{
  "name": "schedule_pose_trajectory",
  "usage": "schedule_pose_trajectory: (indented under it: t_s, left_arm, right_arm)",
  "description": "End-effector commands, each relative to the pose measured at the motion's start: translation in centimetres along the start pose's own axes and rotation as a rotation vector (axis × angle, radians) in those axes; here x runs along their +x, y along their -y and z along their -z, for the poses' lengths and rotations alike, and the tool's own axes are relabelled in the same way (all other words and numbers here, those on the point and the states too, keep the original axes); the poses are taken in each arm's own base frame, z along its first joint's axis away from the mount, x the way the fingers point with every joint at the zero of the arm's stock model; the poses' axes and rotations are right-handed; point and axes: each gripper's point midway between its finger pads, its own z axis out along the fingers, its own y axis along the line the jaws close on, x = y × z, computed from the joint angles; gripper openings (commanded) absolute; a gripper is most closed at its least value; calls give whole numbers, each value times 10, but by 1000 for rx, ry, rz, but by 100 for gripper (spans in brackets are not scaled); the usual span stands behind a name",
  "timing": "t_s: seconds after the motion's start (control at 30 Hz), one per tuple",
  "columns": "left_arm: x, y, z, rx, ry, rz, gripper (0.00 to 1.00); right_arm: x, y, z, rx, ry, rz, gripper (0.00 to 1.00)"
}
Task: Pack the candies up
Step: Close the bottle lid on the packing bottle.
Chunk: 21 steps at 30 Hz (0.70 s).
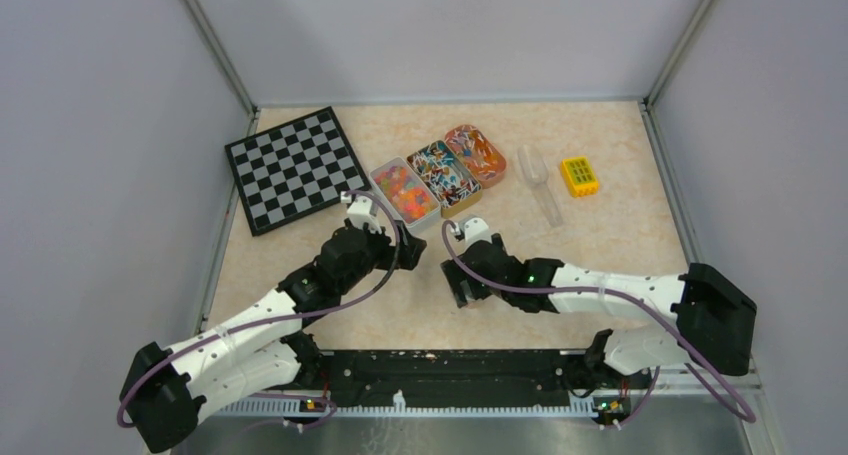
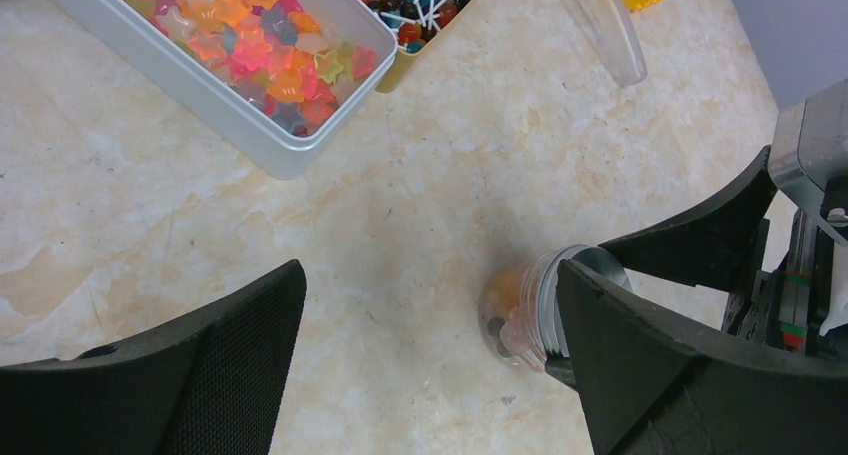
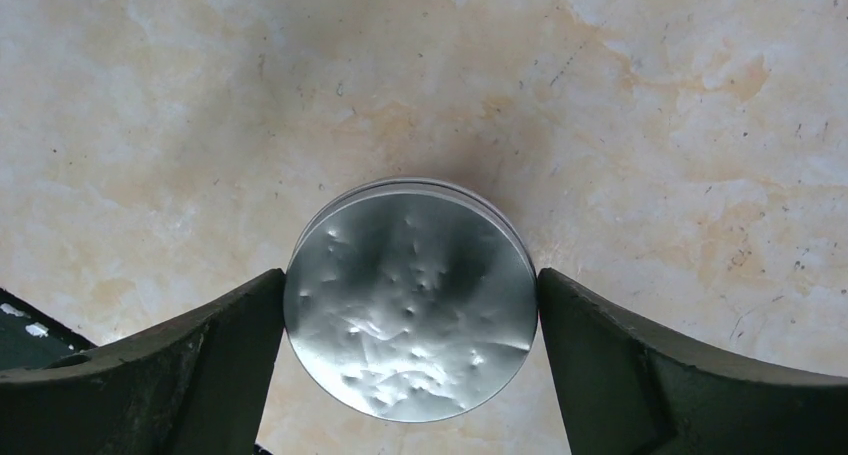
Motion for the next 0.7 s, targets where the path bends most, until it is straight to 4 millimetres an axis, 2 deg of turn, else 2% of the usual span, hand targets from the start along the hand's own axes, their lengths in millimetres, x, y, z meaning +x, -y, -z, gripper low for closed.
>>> schedule_pose_trajectory:
  t_s: [0.0, 0.23, 0.5, 0.67]
  left_arm:
    - [-7, 8, -2, 39, 28, -1, 99]
    - [1, 20, -8, 97, -18, -4, 99]
    - [13, 36, -14, 173, -95, 10, 96]
    - [21, 56, -15, 290, -140, -14, 92]
  right_arm:
    - [-25, -5, 14, -6, 73, -40, 92]
    - [-46, 1, 28, 18, 123, -44, 92]
    - [-58, -4, 47, -85, 158, -112, 91]
    - [-46, 13, 49, -96, 132, -213, 78]
